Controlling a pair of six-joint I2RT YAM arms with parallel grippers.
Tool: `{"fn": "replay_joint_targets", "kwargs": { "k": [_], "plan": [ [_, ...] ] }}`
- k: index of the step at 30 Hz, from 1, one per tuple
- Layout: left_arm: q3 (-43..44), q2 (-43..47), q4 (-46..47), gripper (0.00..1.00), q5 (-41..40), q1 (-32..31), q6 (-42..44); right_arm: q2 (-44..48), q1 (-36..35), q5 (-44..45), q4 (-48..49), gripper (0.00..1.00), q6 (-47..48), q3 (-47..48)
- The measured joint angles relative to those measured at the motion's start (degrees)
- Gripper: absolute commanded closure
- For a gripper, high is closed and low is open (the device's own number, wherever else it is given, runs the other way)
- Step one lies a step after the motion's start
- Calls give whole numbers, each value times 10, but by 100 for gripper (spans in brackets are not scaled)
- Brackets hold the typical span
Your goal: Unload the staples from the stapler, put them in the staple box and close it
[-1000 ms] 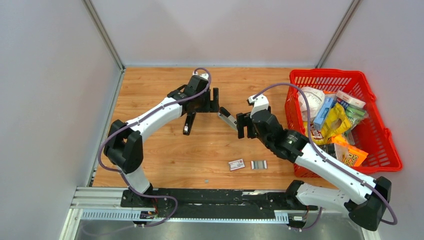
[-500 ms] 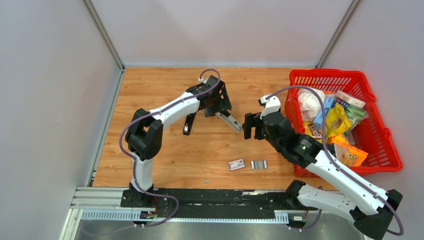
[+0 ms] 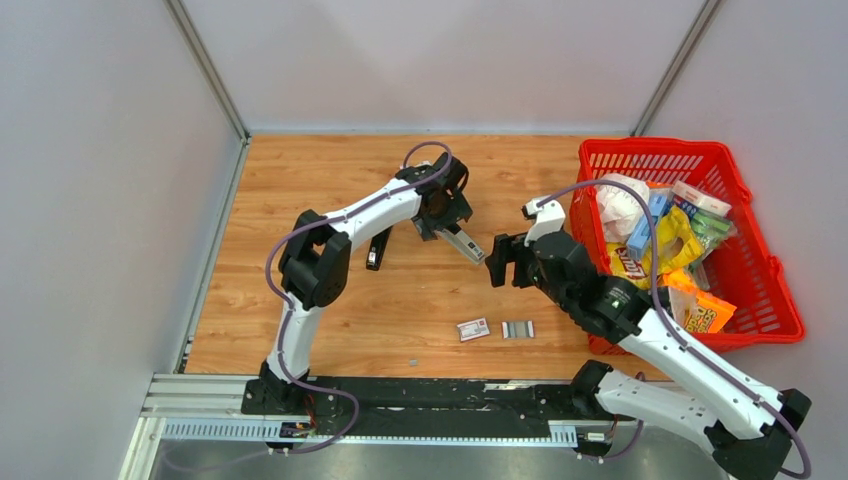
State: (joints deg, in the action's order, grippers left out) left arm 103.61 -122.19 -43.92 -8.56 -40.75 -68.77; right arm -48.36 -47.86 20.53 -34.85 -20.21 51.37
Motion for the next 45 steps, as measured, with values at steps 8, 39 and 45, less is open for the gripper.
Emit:
{"fn": "replay_joint_targets", "kwargs": {
  "k": [8,39,45],
  "plan": [
    [21,-15,-17,11,-24,-5,-36,14,0,-14,-4,16,-1,0],
    [56,-72,-10,60,-43,-5,-43,37,0,-36,-18,16,1,-9],
    [35,-60,5,97,-42,-5,-23,38,0,-38,-18,17,0,-10]
  ]
}}
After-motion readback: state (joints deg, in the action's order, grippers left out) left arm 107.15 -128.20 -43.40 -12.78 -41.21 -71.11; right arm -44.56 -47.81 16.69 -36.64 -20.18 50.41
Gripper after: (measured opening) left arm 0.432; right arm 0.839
